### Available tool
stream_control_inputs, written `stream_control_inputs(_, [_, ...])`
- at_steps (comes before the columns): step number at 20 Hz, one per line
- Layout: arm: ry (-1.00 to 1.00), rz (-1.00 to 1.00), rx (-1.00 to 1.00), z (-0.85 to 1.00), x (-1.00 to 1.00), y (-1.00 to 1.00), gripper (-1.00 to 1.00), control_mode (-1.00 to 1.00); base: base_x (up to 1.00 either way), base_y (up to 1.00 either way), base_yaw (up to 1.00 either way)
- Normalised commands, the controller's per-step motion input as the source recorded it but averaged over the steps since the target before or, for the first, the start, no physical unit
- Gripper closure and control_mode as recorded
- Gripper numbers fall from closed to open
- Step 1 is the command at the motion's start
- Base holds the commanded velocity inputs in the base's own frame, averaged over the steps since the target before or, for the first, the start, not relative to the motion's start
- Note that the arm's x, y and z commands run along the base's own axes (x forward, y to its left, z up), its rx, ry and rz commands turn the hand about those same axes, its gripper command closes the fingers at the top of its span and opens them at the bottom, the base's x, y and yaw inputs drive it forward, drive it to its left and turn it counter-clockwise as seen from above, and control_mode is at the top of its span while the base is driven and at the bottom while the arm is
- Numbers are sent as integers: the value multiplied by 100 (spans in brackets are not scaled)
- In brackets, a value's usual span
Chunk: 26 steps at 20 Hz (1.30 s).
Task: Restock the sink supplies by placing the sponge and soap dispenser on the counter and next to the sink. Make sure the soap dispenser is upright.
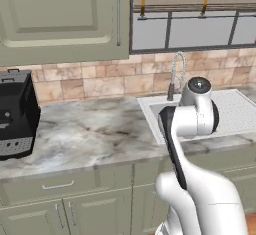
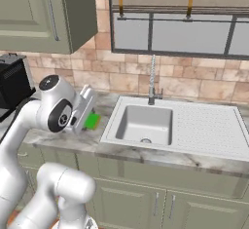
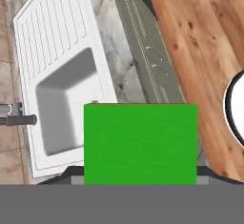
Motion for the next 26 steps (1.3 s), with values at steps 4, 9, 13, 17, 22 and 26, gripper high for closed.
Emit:
stream_control_inputs(4, [21, 3, 0, -31, 100, 43, 100, -100, 0, 0, 0])
stream_control_inputs(9, [24, 12, 0, -46, 100, 14, 100, -100, 0, 0, 0])
stream_control_inputs(13, [14, 10, 0, -61, 86, 24, 100, -100, 0, 0, 0])
stream_control_inputs(17, [3, 9, 0, -58, 56, 48, 100, -100, 0, 0, 0])
stream_control_inputs(22, [6, 6, 0, -59, 36, 39, 100, -100, 0, 0, 0])
stream_control_inputs(26, [4, 7, 0, -63, 31, 16, 100, -100, 0, 0, 0])
